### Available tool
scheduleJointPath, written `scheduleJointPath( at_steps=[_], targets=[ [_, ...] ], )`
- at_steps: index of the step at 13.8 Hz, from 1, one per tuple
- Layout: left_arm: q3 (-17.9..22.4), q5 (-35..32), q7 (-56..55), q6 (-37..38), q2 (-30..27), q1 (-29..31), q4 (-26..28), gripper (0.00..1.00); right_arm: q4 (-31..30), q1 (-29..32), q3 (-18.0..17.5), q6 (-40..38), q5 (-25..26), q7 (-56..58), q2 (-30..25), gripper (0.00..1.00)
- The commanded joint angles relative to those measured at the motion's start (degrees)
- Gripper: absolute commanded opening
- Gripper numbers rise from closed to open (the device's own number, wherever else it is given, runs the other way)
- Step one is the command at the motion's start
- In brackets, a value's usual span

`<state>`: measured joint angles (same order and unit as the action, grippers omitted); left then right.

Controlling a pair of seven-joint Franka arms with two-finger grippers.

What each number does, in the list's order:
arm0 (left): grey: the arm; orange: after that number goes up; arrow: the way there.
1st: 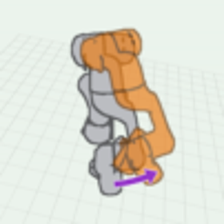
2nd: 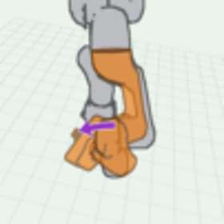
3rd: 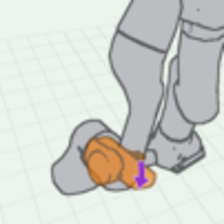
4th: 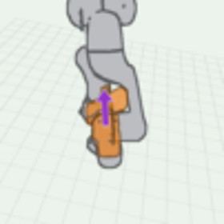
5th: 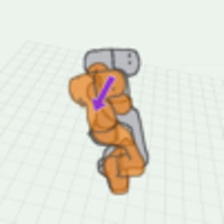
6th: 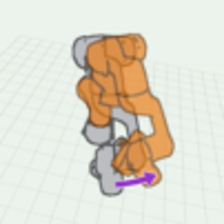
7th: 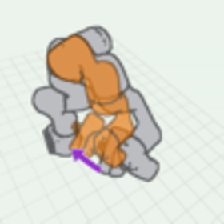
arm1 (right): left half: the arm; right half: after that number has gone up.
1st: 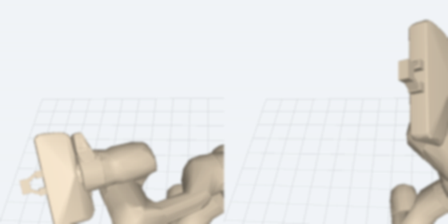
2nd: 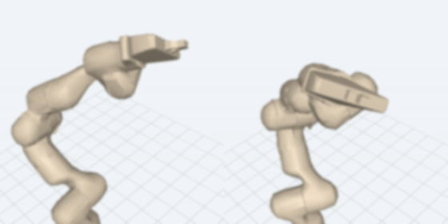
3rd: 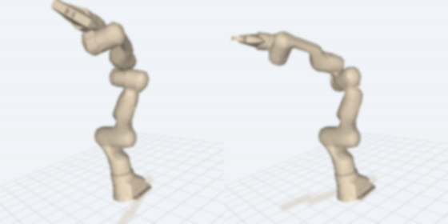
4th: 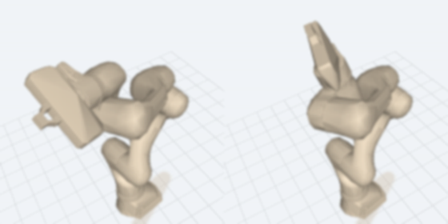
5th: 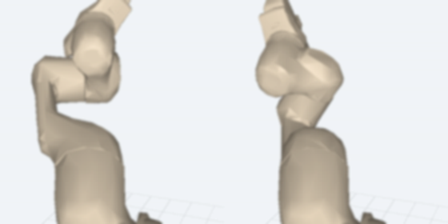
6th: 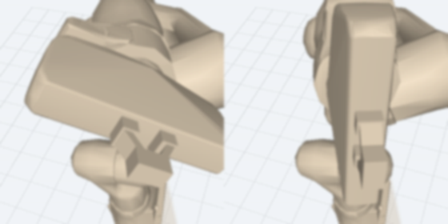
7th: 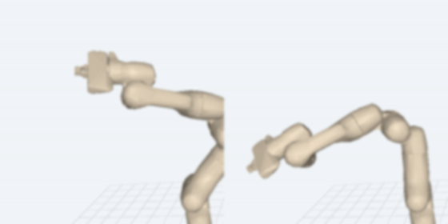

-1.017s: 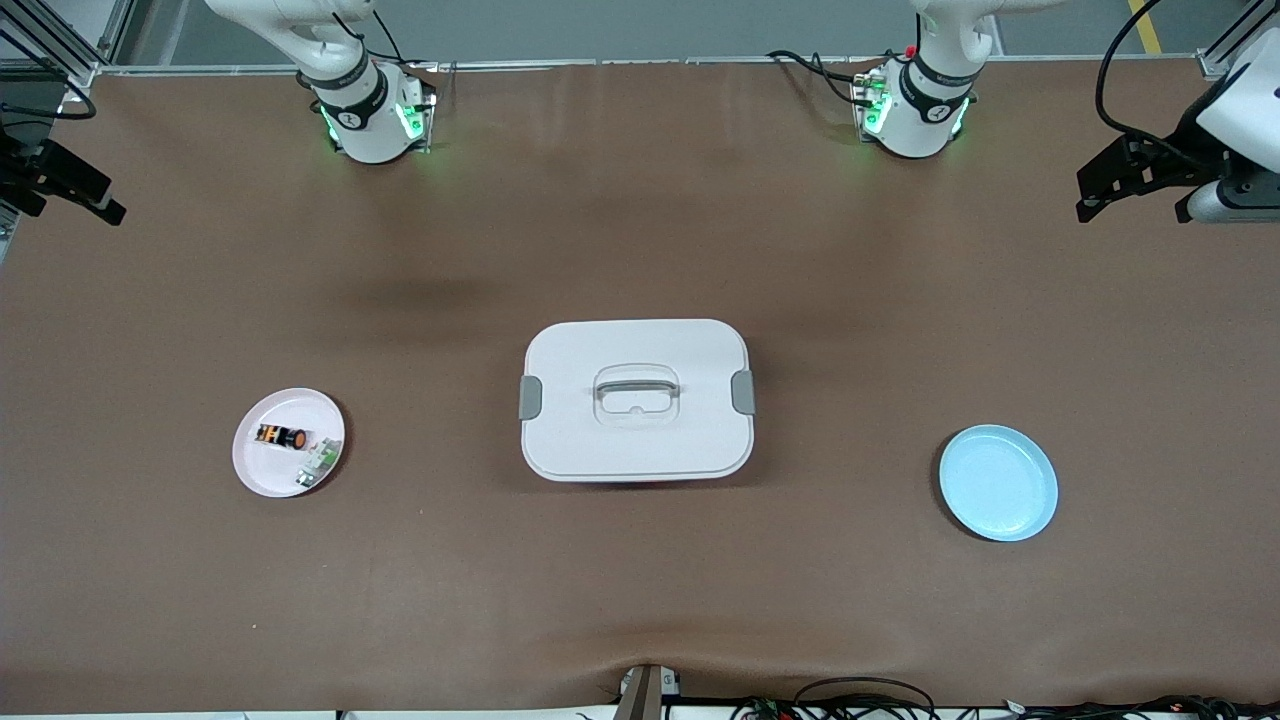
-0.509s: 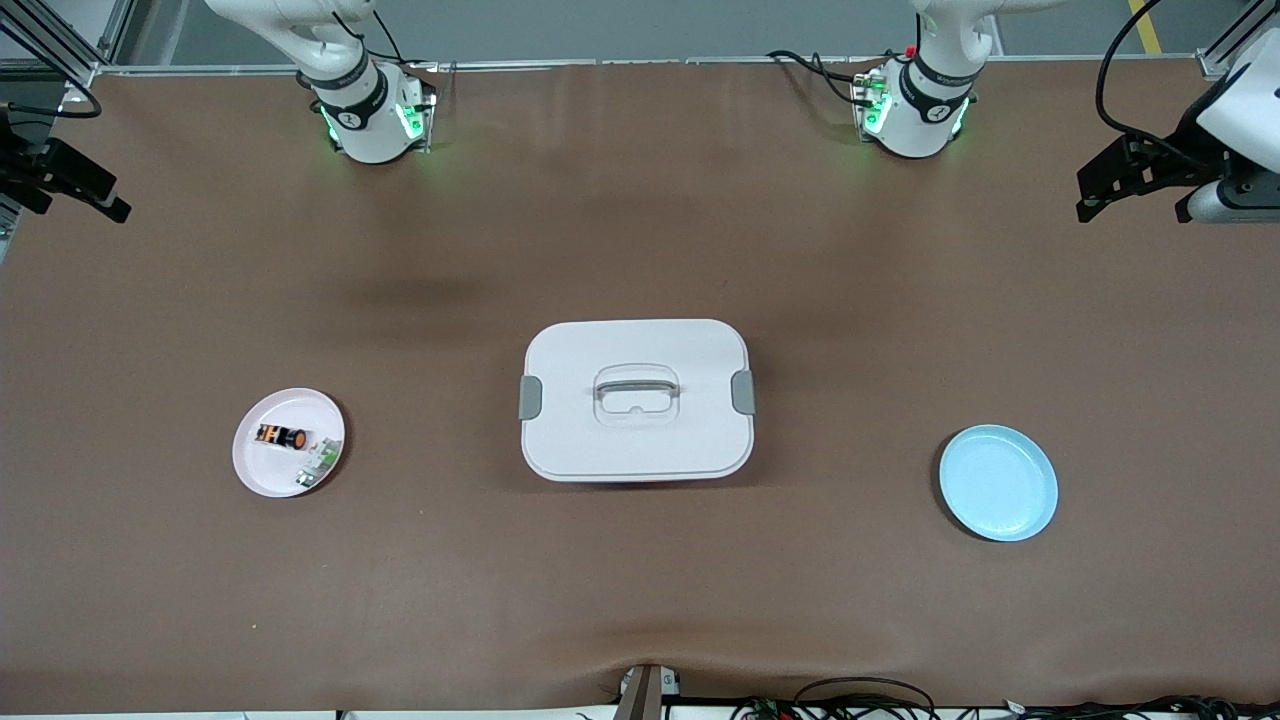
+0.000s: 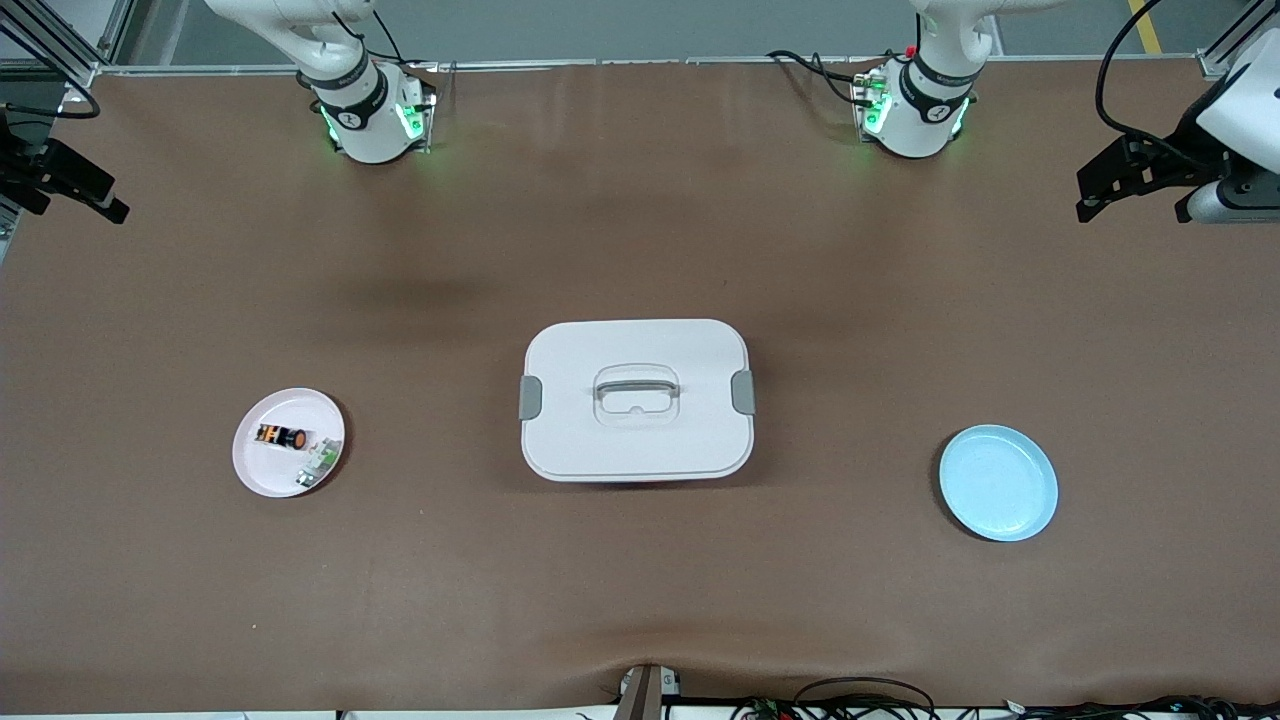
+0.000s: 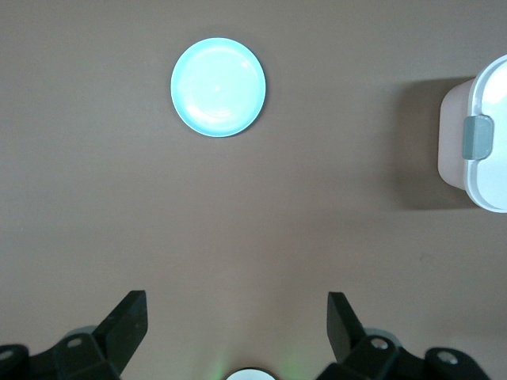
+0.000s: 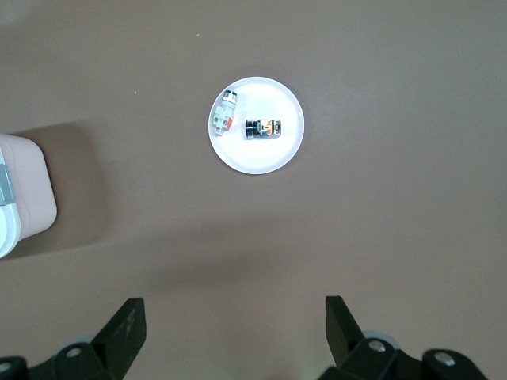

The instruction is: Transfer orange switch to right arm and place

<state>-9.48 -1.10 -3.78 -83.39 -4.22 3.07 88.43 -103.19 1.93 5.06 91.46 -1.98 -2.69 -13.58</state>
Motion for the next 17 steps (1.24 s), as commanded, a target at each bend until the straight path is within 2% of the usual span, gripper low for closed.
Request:
scheduleJointPath(
  at_steps=[1, 13, 17],
  targets=[
    [-0.28, 0.31, 0.09, 0.69, -0.26, 0.27, -0.54, 1.00, -0.78, 1.05, -0.58, 0.39, 0.48, -0.83, -1.01, 1.00],
    [-0.01, 0.66, 0.27, 0.69, 0.88, 0.45, -3.00, 1.00, 1.41, -0.17, -1.73, 1.27, 0.66, -0.83, 0.57, 1.00],
    [0.16, 0.75, 0.44, 0.77, 0.88, 0.45, -2.92, 1.00, 6.50, 0.44, -1.55, -0.92, 0.31, -0.92, 4.08, 1.00]
  ],
)
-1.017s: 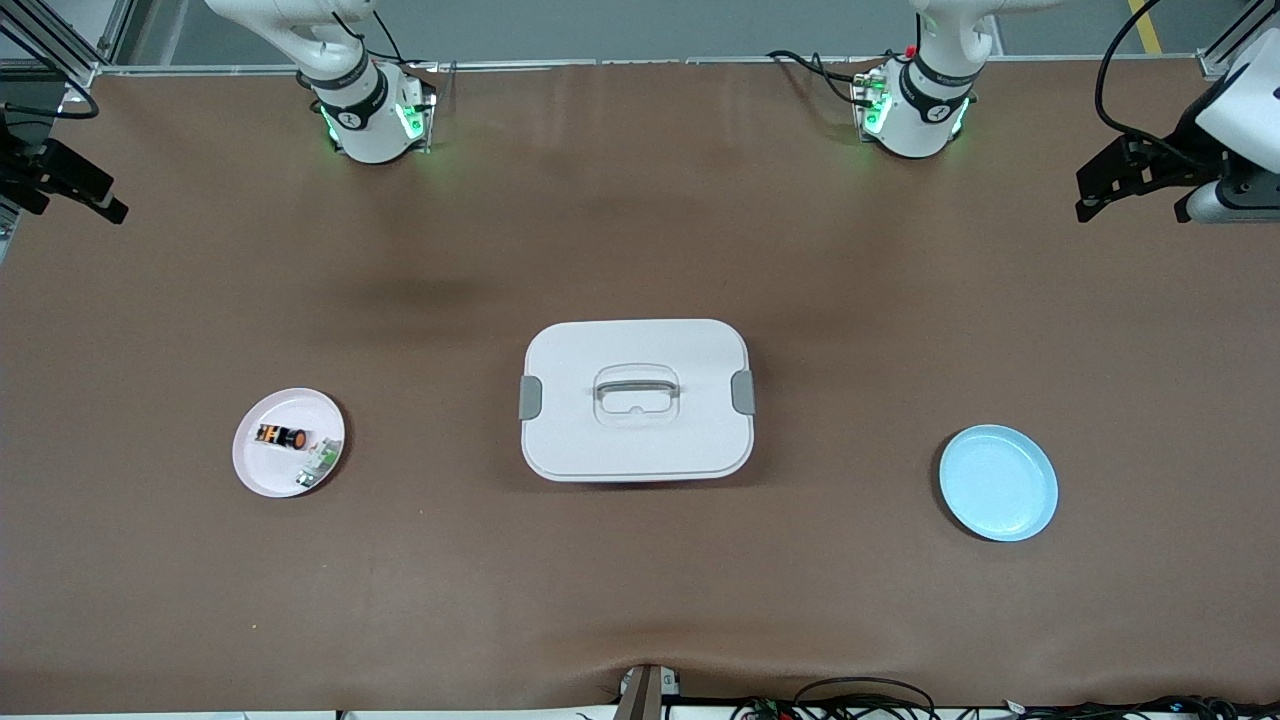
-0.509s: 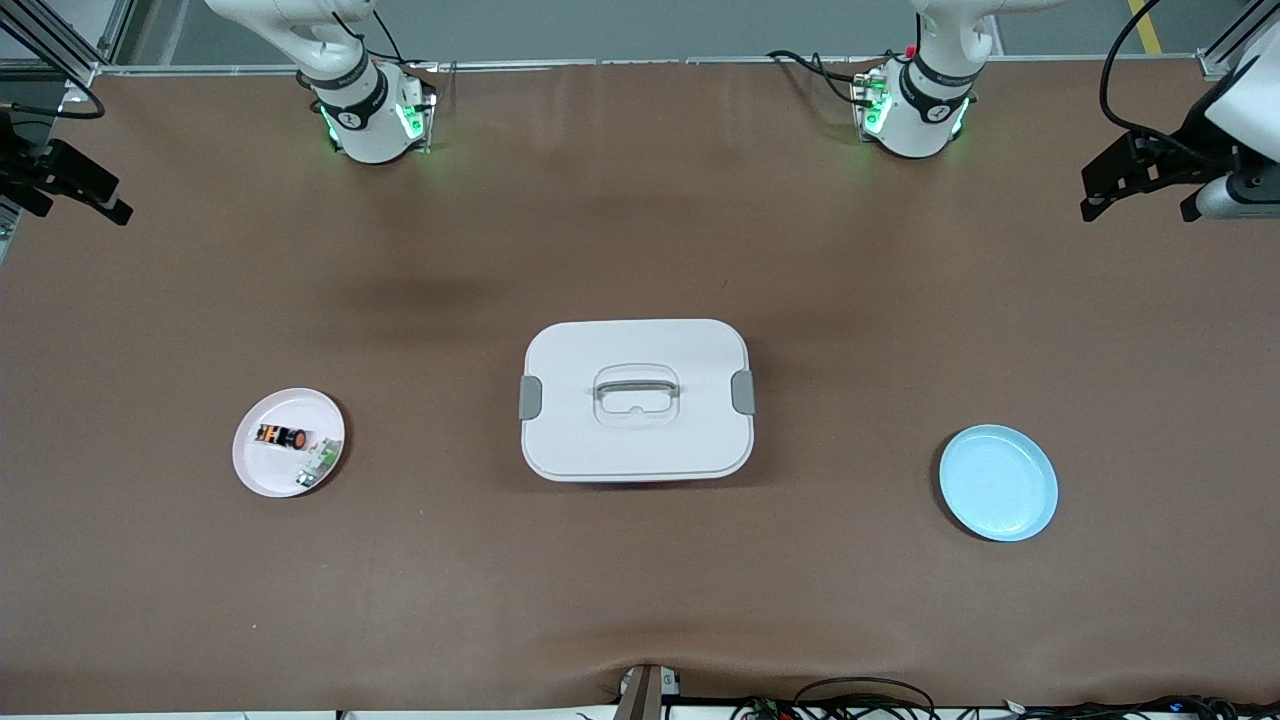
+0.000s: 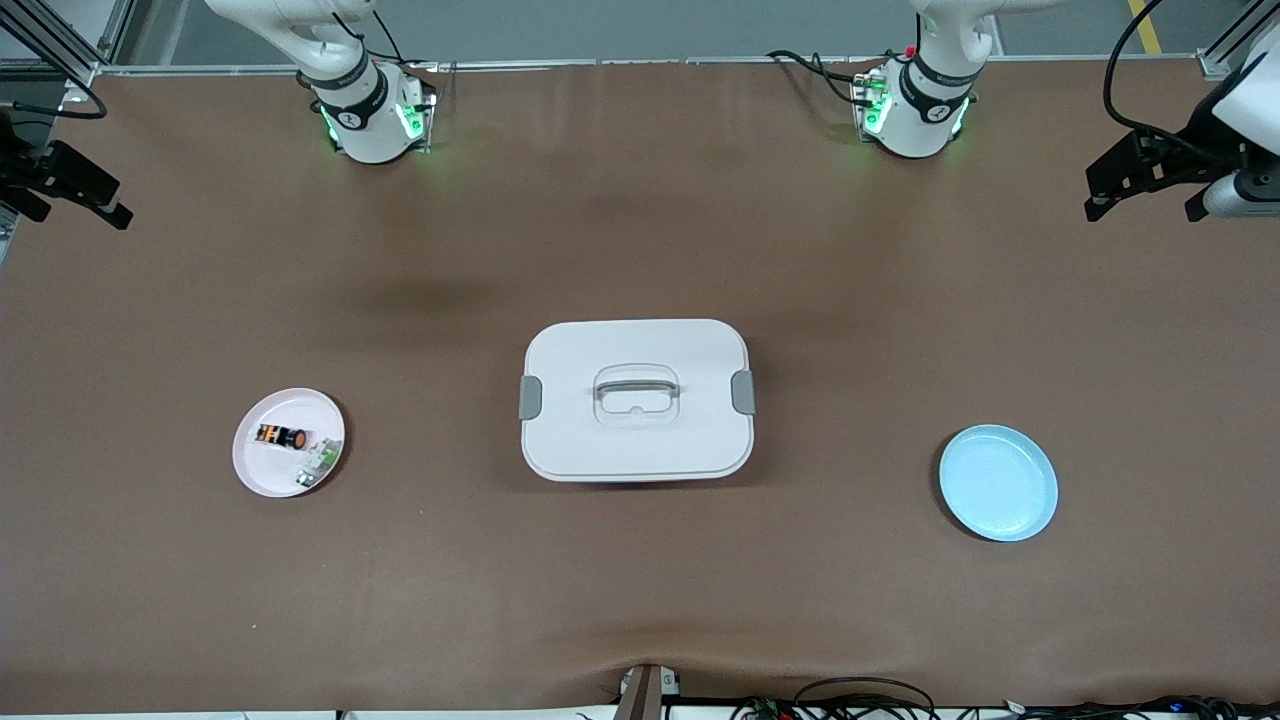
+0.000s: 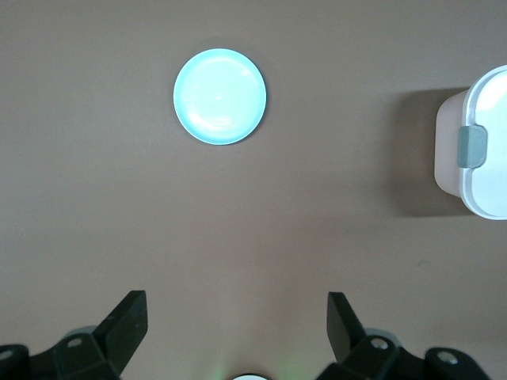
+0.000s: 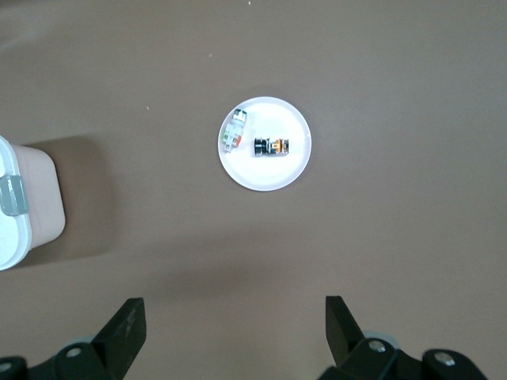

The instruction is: Transfer orange switch to right arm and place

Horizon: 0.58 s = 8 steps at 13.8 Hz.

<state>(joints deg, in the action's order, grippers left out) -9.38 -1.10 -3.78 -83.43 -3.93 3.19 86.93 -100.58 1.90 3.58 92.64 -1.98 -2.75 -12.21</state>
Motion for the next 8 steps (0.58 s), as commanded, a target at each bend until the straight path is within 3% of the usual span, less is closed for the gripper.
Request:
scheduleJointPath(
  at_steps=[1, 8],
  targets=[
    [0.06, 0.75, 0.44, 0.81, 0.59, 0.32, -1.50, 1.00, 4.59, 0.65, 0.02, -2.55, 0.13, -0.86, 3.07, 1.00],
    [0.15, 1.19, 0.44, 1.07, 0.24, 0.32, -1.50, 1.00, 5.13, 0.65, 0.11, -3.16, 0.75, -0.86, 3.69, 1.00]
  ],
)
